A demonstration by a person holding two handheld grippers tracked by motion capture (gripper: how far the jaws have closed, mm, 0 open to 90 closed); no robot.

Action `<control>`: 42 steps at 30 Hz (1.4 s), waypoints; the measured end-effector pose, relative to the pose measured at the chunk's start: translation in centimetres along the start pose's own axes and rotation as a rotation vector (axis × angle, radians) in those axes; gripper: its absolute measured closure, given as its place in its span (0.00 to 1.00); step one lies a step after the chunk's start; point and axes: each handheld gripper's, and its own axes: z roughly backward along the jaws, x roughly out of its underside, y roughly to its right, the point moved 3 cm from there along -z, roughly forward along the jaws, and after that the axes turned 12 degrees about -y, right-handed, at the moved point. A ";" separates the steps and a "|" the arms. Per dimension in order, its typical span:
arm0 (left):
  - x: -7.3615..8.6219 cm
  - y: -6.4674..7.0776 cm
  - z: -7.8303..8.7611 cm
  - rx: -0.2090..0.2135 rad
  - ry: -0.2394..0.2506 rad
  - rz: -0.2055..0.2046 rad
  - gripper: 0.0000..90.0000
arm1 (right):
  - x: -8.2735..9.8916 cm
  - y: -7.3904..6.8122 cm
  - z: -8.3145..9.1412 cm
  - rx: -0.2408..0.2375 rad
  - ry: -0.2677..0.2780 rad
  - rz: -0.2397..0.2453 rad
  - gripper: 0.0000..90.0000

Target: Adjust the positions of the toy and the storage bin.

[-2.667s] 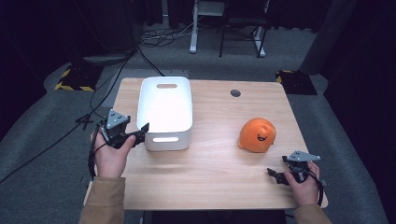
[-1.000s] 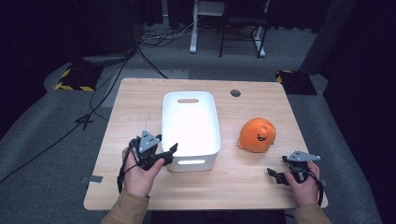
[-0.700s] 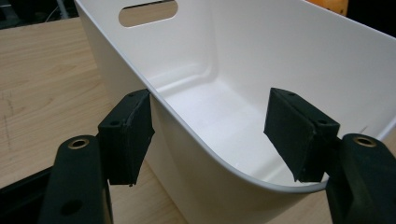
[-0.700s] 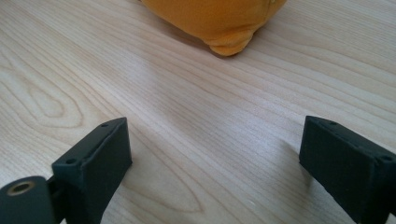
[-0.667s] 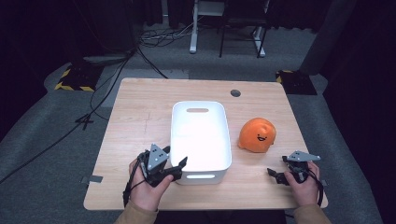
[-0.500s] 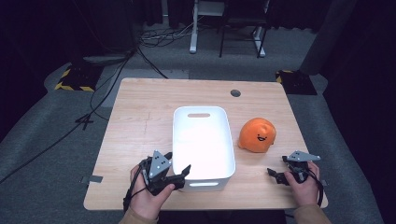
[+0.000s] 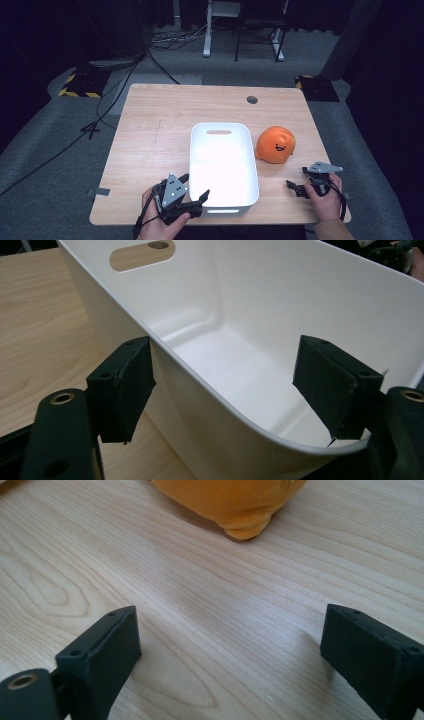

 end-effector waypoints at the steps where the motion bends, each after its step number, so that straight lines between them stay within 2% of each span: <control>1: 0.0 0.1 0.0 -0.002 -0.001 -0.008 0.27 | 0.0 0.0 0.0 0.000 0.000 0.001 0.10; 11: 0.1 0.3 0.0 0.001 0.009 0.000 0.27 | 0.0 0.0 0.0 0.000 -0.001 0.003 0.10; 12: 0.1 0.0 0.0 0.020 0.001 -0.009 0.26 | 0.0 0.0 0.0 0.001 -0.001 0.003 0.10; 13: 0.1 0.0 0.0 0.020 0.001 -0.009 0.26 | 0.0 0.0 0.0 0.001 -0.001 0.003 0.10; 15: -0.2 -0.4 0.2 0.054 -0.001 0.006 0.24 | 0.0 0.0 0.0 0.001 -0.001 0.004 0.10; 17: -0.7 -0.6 0.6 0.059 0.014 0.008 0.24 | 0.0 0.0 0.0 0.001 -0.002 0.004 0.10; 23: -2.0 -1.6 1.5 0.012 0.039 -0.005 0.24 | 0.0 0.0 0.0 0.000 0.000 0.000 0.10; 25: -2.5 -2.8 1.8 -0.044 0.039 -0.004 0.24 | 0.0 0.0 0.0 0.001 -0.001 0.003 0.10; 30: -2.9 -5.0 1.9 -0.104 0.016 0.007 0.22 | 0.0 0.0 0.0 0.000 -0.001 0.002 0.10; 32: -2.9 -5.4 2.0 -0.106 0.008 0.012 0.21 | 0.0 0.0 0.0 0.001 -0.001 0.003 0.10; 33: -3.0 -6.3 2.2 -0.106 0.015 0.026 0.21 | 0.0 0.0 0.0 0.000 0.000 0.000 0.10; 35: -3.0 -7.1 2.3 -0.123 0.020 0.041 0.21 | 0.0 0.0 0.0 0.000 -0.002 0.005 0.10; 42: -2.5 -9.5 2.4 -0.179 0.010 0.058 0.20 | 0.0 0.0 0.0 -0.001 -0.001 0.002 0.10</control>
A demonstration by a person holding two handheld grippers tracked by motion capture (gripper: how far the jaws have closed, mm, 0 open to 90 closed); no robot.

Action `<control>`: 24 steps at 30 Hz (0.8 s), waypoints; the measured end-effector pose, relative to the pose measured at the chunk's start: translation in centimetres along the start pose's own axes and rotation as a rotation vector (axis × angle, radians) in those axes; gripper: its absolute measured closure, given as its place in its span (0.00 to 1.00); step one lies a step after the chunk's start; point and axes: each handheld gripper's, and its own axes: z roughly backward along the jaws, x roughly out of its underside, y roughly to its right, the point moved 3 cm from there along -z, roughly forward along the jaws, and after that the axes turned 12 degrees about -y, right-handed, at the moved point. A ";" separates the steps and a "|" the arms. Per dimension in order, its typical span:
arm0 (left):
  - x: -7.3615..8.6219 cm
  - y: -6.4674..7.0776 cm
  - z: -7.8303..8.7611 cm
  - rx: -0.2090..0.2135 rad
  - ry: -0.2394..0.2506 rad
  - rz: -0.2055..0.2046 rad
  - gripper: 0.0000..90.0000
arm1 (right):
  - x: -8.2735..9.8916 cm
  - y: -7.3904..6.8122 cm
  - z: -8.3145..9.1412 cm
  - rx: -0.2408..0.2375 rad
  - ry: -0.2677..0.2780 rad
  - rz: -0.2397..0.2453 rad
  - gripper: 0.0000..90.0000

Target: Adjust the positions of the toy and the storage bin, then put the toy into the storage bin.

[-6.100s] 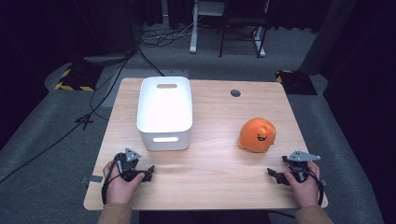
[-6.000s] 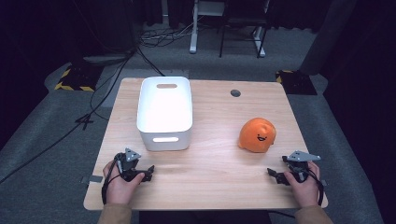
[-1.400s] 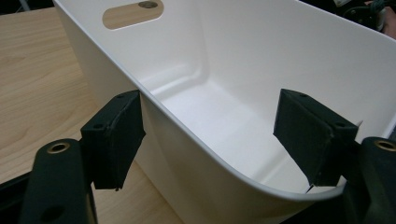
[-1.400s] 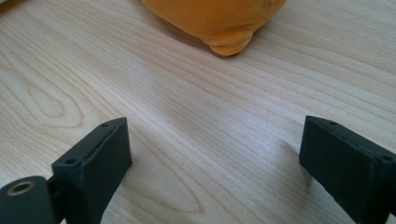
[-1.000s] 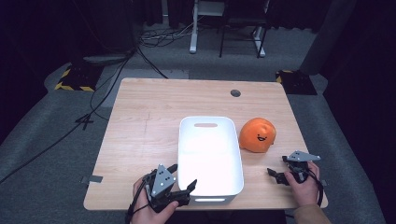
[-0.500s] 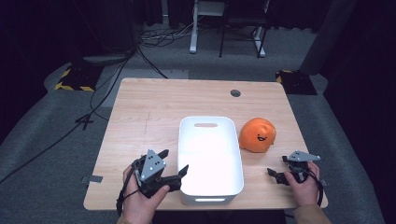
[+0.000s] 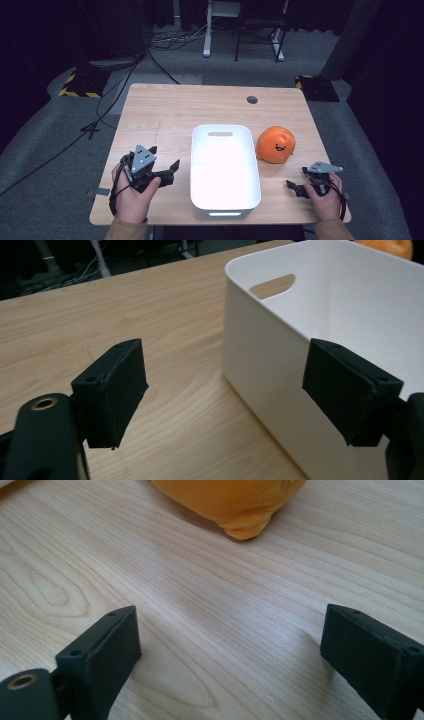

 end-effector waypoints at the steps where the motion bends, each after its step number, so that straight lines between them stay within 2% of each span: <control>1: 0.1 -0.4 -0.1 -0.014 -0.002 0.003 0.20 | 0.0 0.0 0.0 0.002 -0.001 0.003 0.10; 3: 0.7 -1.4 -1.0 -0.035 -0.022 0.024 0.20 | 0.0 0.0 0.0 0.002 0.000 0.001 0.10; 5: 1.3 -2.2 -1.8 -0.059 -0.074 0.041 0.20 | 0.0 0.0 0.0 0.001 -0.001 0.003 0.10; 7: 1.9 -3.0 -2.6 -0.076 -0.102 0.051 0.21 | 0.0 0.0 0.0 0.002 -0.002 0.004 0.10; 10: 2.5 -3.6 -3.6 -0.073 -0.128 0.066 0.21 | 0.0 0.0 0.0 0.000 0.000 0.000 0.10; 12: 3.5 -4.3 -4.9 -0.063 -0.167 0.088 0.21 | 0.0 0.0 0.0 0.000 -0.001 0.001 0.10; 13: 3.5 -4.3 -4.9 -0.063 -0.167 0.088 0.21 | 0.0 0.0 0.0 0.000 -0.001 0.001 0.10; 15: 4.4 -5.1 -5.9 -0.069 -0.207 0.105 0.21 | 0.0 0.0 0.0 0.002 -0.001 0.003 0.10; 18: 5.1 -5.7 -6.5 -0.082 -0.232 0.117 0.21 | 0.0 0.0 0.0 0.002 -0.002 0.004 0.10; 24: 6.6 -6.8 -7.9 -0.080 -0.285 0.156 0.20 | 0.0 0.0 0.0 0.003 -0.002 0.005 0.10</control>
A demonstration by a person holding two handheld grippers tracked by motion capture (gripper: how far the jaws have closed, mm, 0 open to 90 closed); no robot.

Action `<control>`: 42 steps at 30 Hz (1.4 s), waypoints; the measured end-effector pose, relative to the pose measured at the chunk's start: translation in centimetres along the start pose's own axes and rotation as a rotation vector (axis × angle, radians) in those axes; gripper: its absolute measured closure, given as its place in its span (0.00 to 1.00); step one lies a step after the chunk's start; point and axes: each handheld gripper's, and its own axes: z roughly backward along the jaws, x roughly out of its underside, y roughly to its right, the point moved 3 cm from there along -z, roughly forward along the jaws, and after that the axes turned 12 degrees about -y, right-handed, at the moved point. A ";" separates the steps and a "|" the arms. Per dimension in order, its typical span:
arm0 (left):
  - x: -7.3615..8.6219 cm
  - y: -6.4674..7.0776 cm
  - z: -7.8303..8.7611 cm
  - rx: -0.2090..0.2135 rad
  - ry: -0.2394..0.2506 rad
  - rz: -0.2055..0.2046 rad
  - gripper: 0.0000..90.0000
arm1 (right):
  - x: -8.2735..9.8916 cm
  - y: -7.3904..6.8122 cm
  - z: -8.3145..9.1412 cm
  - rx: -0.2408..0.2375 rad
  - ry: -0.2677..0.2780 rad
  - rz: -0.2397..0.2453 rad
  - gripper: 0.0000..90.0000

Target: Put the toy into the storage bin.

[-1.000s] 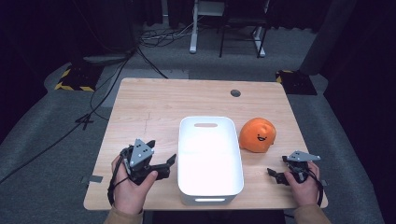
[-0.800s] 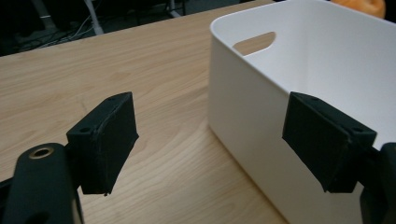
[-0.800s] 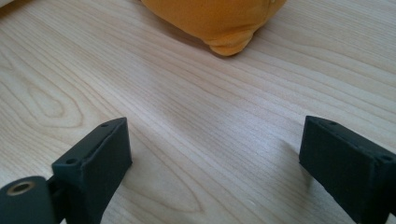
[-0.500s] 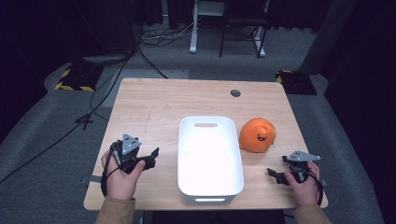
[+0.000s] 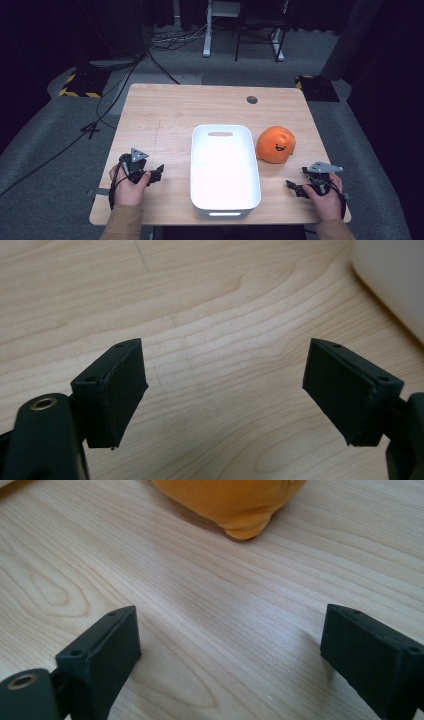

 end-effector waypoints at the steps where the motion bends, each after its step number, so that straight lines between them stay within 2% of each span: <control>1: 0.1 -0.1 -0.2 0.002 -0.013 0.003 0.20 | 0.0 0.0 0.0 0.000 0.003 -0.002 0.10; 5: 0.4 -0.4 -0.9 -0.005 -0.033 0.016 0.20 | 0.0 0.0 0.0 0.001 0.002 -0.002 0.10; 7: 0.6 -0.7 -1.7 -0.027 -0.061 0.017 0.20 | 0.0 -0.1 0.0 -0.001 0.004 -0.008 0.10; 11: 0.8 -0.9 -2.3 -0.032 -0.028 -0.022 0.16 | 0.0 -0.1 0.0 0.001 0.004 -0.013 0.10; 21: 0.7 -1.1 -2.4 -0.027 -0.032 -0.031 0.14 | 0.1 -0.3 0.1 0.015 -0.003 -0.031 0.11; 23: 0.6 -1.0 -2.5 -0.038 -0.031 -0.026 0.14 | 0.2 -0.2 0.2 0.017 -0.003 -0.028 0.11; 26: 0.3 -1.1 -2.7 -0.035 -0.042 -0.026 0.09 | 0.2 -0.3 0.2 0.024 0.001 -0.039 0.11; 29: 0.3 -1.1 -2.7 -0.038 -0.045 -0.028 0.08 | 0.2 -0.4 0.3 0.017 0.011 -0.033 0.19; 31: 0.3 -1.1 -2.7 -0.038 -0.046 -0.028 0.08 | 0.3 -0.4 0.3 0.016 0.015 -0.031 0.20; 32: 0.2 -1.1 -2.7 -0.037 -0.049 -0.029 0.08 | 0.2 -0.6 0.4 0.018 0.020 -0.046 0.28; 33: 0.2 -1.1 -2.7 -0.037 -0.049 -0.029 0.07 | 0.2 -0.6 0.4 0.018 0.020 -0.046 0.28; 34: 0.2 -1.1 -2.8 -0.032 -0.046 -0.026 0.07 | 0.2 -0.6 0.5 0.019 0.020 -0.046 0.34; 35: 0.2 -1.1 -2.8 -0.033 -0.045 -0.026 0.07 | 0.1 -0.6 0.6 0.022 0.021 -0.038 0.35; 38: 0.2 -1.1 -2.8 -0.036 -0.045 -0.027 0.07 | -0.2 -0.7 1.1 0.014 0.036 -0.045 0.37; 41: 0.2 -1.1 -2.8 -0.036 -0.045 -0.030 0.07 | -0.4 -0.7 2.0 0.008 0.044 -0.041 0.42; 42: 0.2 -1.1 -2.8 -0.036 -0.045 -0.028 0.07 | -0.6 -0.8 2.6 -0.009 0.058 -0.036 0.45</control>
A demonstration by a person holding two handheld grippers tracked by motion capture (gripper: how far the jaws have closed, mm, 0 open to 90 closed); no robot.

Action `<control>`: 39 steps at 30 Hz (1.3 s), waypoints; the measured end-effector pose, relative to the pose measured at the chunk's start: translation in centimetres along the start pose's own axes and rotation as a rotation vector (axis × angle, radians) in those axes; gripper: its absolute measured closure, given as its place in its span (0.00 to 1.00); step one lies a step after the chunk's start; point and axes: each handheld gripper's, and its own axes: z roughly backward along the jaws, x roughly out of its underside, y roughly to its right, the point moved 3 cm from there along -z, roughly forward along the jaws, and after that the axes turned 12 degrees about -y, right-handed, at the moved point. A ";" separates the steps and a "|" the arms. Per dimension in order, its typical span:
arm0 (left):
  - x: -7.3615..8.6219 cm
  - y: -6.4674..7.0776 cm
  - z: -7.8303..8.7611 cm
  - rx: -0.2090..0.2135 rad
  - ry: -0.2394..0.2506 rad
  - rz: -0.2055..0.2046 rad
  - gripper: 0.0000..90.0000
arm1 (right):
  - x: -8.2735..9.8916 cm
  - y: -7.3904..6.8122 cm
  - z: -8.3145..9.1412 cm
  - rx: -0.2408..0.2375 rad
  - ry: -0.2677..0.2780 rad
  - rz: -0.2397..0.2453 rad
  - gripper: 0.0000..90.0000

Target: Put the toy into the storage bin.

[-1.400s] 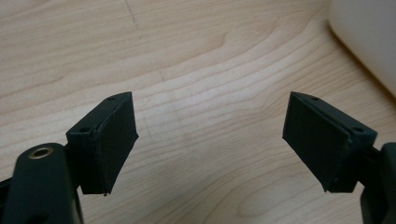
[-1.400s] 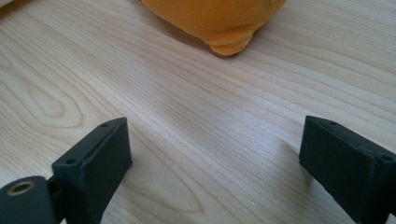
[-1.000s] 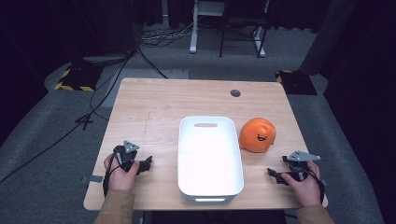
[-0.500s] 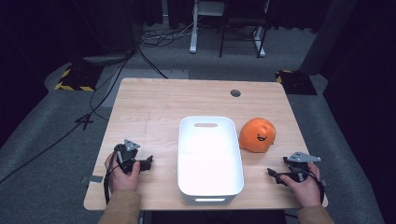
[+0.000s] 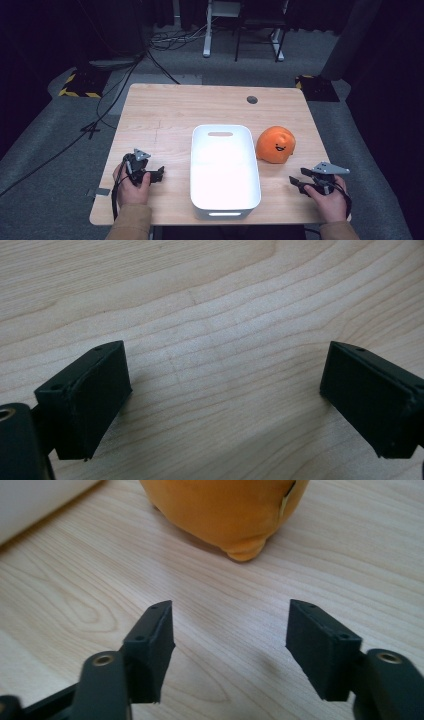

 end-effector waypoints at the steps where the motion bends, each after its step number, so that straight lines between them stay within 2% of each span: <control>1: 0.0 0.0 0.0 0.000 0.000 0.000 0.07 | 0.0 0.0 0.0 0.000 0.000 0.000 0.45; 2: 0.0 0.0 0.0 -0.001 0.000 -0.002 0.07 | -0.3 -0.2 0.5 -0.013 0.012 0.001 0.47; 7: 0.0 0.0 0.0 -0.001 0.000 -0.003 0.07 | -1.0 -0.4 1.4 -0.020 0.038 0.016 0.50; 8: 0.0 0.0 0.0 -0.001 0.000 -0.002 0.07 | -1.5 -0.5 2.0 -0.025 0.057 0.020 0.51; 16: 0.0 0.0 0.0 -0.001 0.000 -0.002 0.07 | -3.8 -0.6 3.8 -0.048 0.102 0.047 0.54; 21: 0.0 0.0 0.0 -0.002 -0.002 -0.004 0.07 | -4.8 -0.4 4.2 -0.053 0.122 0.054 0.56; 28: 0.0 0.0 0.0 -0.001 0.000 -0.002 0.07 | -6.5 -0.2 4.8 -0.075 0.182 0.054 0.58; 35: 0.0 0.0 0.0 -0.001 0.000 -0.002 0.07 | -7.8 0.2 4.7 -0.101 0.235 0.049 0.60; 39: 0.0 0.0 0.0 -0.001 -0.001 -0.003 0.07 | -8.6 0.7 4.5 -0.100 0.247 0.048 0.61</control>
